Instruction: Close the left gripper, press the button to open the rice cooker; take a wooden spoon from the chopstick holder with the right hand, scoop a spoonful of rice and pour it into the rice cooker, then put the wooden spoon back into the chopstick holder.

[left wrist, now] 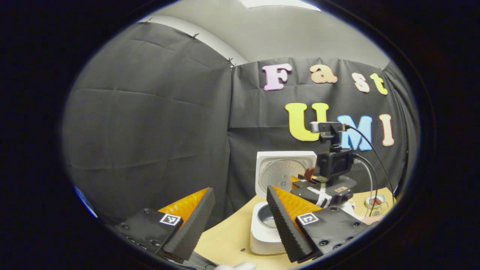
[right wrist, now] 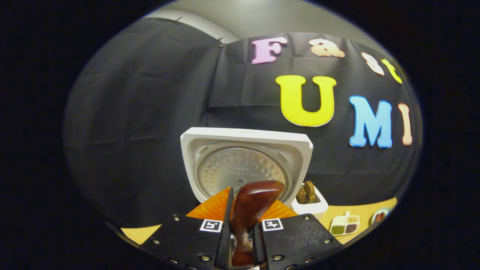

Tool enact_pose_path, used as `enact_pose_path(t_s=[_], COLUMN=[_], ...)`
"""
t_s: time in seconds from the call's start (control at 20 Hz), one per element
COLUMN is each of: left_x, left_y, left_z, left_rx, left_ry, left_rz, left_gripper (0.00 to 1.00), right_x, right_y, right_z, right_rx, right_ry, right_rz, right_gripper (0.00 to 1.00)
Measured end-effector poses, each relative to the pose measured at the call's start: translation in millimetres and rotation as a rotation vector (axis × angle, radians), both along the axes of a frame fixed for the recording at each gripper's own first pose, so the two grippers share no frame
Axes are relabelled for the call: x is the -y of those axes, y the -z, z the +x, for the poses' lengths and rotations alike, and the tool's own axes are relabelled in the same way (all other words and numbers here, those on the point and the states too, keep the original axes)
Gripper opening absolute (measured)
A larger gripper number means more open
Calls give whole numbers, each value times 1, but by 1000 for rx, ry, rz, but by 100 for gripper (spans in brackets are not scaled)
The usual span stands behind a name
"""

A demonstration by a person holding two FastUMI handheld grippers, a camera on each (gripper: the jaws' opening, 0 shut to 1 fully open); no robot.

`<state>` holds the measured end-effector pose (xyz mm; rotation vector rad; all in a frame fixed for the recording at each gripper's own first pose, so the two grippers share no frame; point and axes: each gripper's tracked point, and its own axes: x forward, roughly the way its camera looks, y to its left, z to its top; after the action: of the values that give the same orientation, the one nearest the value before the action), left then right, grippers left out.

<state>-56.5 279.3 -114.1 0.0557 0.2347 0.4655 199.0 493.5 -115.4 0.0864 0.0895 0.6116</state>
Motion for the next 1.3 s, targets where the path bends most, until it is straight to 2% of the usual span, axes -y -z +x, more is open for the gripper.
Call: enact_pose_path(t_s=[0.15, 0.25, 0.6, 0.8, 1.05, 1.3], left_x=[9, 16, 50, 84, 145, 204], left_y=[-4, -6, -9, -13, -14, -6], left_z=[6, 9, 24, 34, 54, 72], left_rx=[6, 11, 16, 36, 48, 35], left_ry=[17, 33, 102, 162, 249, 302], left_rz=[7, 9, -10, -23, -31, -71], left_gripper=[94, 94, 94, 94, 94, 96], right_x=[19, 42, 146, 233, 367, 490], right_y=[-9, -15, -32, -27, -16, 16], right_z=[4, 14, 37, 49, 65, 69], right_rx=[-82, -146, -165, -150, -121, -133], right_ry=[19, 61, 208, 334, 514, 650], right_rz=[143, 238, 376, 406, 414, 394], right_gripper=[24, 24, 24, 24, 24, 24])
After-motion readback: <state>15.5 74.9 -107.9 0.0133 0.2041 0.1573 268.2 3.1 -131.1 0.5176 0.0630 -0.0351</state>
